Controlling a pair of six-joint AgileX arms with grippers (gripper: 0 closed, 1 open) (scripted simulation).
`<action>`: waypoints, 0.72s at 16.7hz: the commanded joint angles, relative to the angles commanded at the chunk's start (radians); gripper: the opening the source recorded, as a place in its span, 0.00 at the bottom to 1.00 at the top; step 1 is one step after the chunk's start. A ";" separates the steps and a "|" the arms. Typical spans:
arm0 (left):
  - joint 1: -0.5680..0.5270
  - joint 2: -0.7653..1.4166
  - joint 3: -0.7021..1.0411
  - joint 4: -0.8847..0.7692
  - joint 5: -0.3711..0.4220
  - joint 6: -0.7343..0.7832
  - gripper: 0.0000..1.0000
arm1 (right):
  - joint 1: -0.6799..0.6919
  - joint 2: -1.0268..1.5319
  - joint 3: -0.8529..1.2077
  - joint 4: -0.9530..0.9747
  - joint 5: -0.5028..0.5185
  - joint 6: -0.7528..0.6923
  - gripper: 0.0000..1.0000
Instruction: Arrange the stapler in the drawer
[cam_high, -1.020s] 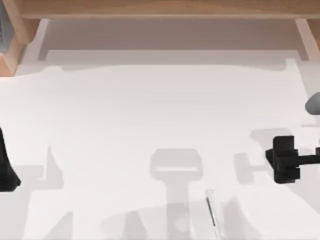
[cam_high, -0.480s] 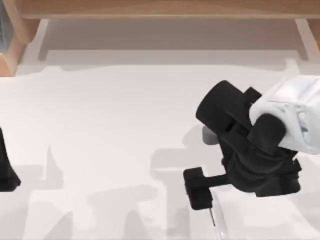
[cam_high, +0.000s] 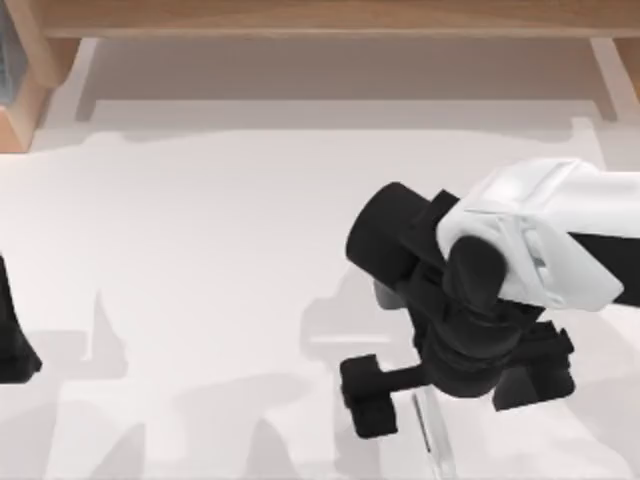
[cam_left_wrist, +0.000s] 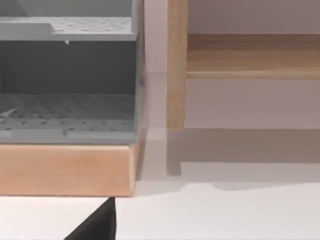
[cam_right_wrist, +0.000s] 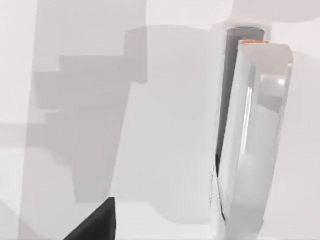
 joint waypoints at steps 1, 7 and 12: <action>0.000 0.000 0.000 0.000 0.000 0.000 1.00 | -0.005 -0.003 -0.003 0.002 0.000 -0.001 1.00; 0.000 0.000 0.000 0.000 0.000 0.000 1.00 | 0.000 0.062 -0.079 0.149 0.000 0.001 1.00; 0.000 0.000 0.000 0.000 0.000 0.000 1.00 | 0.002 0.088 -0.109 0.197 0.000 0.003 1.00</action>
